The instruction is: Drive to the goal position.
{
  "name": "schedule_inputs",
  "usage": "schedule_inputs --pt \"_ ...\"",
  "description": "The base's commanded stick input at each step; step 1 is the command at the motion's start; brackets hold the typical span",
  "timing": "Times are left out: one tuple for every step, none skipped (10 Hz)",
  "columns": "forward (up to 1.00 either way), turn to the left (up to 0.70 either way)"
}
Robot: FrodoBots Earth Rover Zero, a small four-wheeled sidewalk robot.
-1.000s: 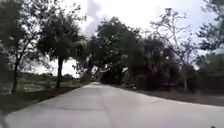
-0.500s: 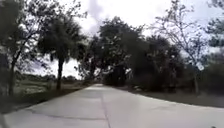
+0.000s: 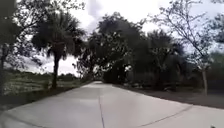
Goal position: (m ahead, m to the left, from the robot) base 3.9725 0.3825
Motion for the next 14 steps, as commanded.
schedule_inputs --pt "0.85 0.0" --pt "0.85 0.0" --pt "0.85 0.0" --pt "0.85 0.0" --pt "0.85 0.0" --pt "0.85 0.0" --pt "0.85 0.0" --pt "0.85 0.0" --pt "0.85 0.0" --pt "0.85 0.0" --pt "0.85 0.0" --pt "0.85 0.0" --pt "0.85 0.0" --pt "0.85 0.0"
